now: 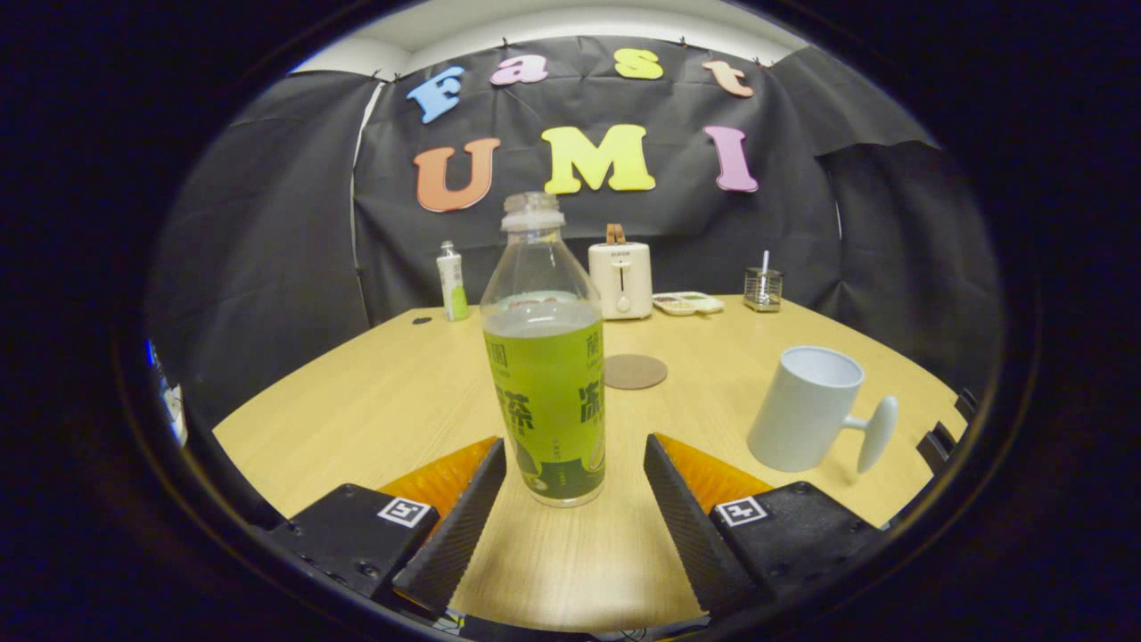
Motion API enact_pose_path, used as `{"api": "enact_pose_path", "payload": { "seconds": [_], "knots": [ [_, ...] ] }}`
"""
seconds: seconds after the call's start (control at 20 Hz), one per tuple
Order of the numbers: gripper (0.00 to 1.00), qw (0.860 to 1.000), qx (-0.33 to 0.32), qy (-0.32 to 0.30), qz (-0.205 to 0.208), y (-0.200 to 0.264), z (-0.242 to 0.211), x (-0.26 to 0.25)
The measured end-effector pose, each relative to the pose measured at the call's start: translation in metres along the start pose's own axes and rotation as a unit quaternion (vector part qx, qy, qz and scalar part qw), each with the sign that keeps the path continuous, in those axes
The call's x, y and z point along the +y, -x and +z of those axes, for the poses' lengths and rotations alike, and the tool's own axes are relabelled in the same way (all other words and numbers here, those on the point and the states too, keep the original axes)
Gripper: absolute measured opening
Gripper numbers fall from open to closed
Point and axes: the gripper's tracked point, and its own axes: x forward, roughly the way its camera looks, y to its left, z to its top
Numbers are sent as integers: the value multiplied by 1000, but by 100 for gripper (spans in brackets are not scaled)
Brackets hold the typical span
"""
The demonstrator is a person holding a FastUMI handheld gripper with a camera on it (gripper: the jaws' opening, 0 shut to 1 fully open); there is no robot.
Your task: Take the bottle from table, then pour the juice into the cup, finally place the bottle on the coaster
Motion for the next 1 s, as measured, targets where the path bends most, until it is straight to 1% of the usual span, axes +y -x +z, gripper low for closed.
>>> {"api": "enact_pose_path", "payload": {
  "seconds": [0.1,0.35,0.55,0.7,0.75,1.0],
  "knots": [
    [100,1000,8,-1,4,-7,1,5],
    [100,999,24,-27,23,-19,2,14],
    [93,998,31,-38,30,-27,7,20],
    [90,998,39,-41,29,-30,8,20],
    [87,998,39,-40,28,-31,9,21],
    [83,997,43,-51,38,-29,12,23]
  ]
}}
